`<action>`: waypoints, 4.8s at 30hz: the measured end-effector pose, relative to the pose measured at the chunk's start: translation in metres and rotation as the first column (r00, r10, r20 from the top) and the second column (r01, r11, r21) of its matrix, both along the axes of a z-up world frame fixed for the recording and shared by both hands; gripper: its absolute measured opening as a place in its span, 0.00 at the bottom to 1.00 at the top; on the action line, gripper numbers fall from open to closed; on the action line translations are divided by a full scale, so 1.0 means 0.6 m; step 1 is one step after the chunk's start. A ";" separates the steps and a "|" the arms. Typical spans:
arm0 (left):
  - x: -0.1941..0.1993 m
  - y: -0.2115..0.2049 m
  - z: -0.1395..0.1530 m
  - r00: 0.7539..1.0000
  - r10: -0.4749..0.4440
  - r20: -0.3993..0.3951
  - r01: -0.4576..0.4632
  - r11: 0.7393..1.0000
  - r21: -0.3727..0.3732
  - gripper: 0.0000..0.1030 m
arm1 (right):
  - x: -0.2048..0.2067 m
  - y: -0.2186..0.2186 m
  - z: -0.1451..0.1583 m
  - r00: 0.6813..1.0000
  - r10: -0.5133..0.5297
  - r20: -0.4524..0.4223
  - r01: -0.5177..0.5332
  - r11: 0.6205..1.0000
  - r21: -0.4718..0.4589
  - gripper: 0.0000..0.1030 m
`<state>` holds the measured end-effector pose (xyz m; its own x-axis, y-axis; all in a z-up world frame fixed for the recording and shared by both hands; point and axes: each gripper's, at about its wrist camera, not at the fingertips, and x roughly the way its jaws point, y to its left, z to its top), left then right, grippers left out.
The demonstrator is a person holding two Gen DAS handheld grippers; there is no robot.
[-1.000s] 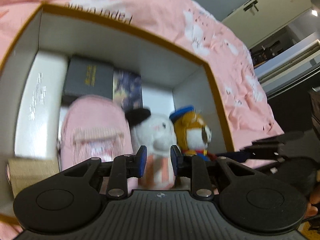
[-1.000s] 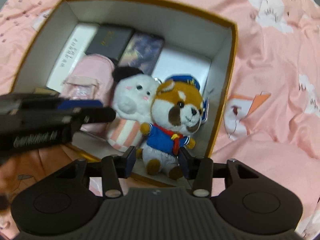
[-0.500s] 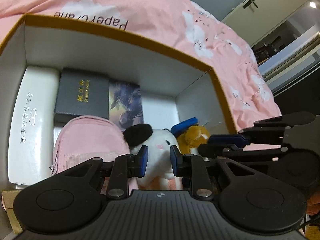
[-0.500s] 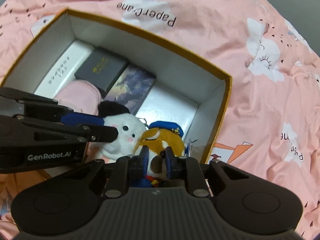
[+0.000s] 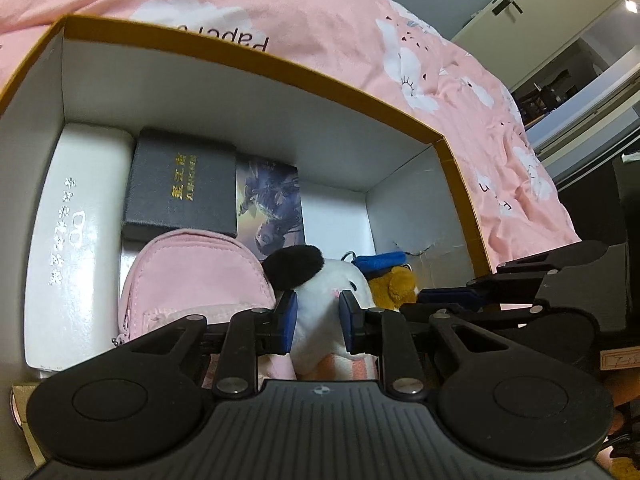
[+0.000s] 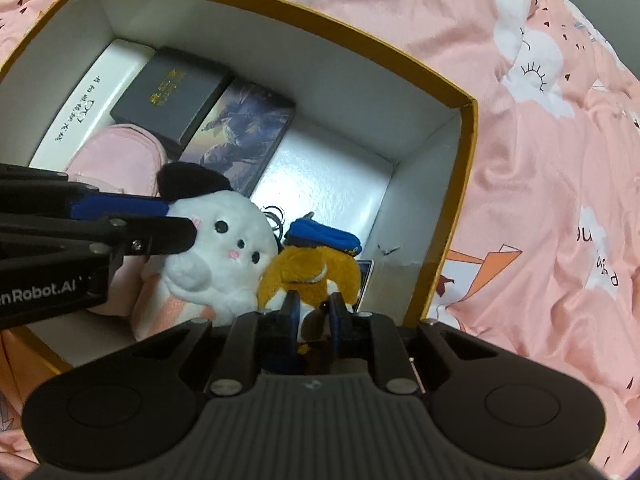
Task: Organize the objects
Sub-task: 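Lower both plushes into the orange box and open both tools, then withdraw both tools and move toward the tape measure and crocheted fruit, then grasp the orange crocheted fruit with the right tool while the left tool grasps the yellow tape measure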
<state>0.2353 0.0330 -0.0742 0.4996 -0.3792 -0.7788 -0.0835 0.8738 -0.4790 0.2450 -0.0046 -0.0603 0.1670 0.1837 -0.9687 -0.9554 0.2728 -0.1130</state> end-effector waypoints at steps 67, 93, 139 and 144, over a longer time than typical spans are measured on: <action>-0.273 -0.078 0.031 0.976 -0.217 0.019 0.200 0.927 0.317 0.27 | -0.278 -0.291 -0.036 0.909 -0.401 -0.113 0.411 0.821 0.397 0.02; -0.258 -0.064 0.007 0.980 -0.194 -0.041 0.198 0.950 0.243 0.33 | -0.275 -0.300 -0.071 0.837 -0.541 -0.081 0.541 0.795 0.273 0.53; -0.150 -0.065 -0.093 0.974 0.155 -0.163 -0.112 0.964 0.242 0.61 | -0.214 -0.251 -0.101 0.847 -0.517 -0.120 0.519 0.759 0.393 0.52; -0.160 -0.054 -0.089 0.982 0.118 -0.147 -0.083 0.971 0.223 0.60 | -0.218 -0.253 -0.099 0.843 -0.525 -0.120 0.526 0.754 0.394 0.52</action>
<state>0.1392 0.0005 -0.1278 0.3902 -0.1481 -0.9088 -0.2361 0.9379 -0.2542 0.1142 -0.1566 -0.1195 0.3499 0.4332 -0.8306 -0.6487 0.7517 0.1187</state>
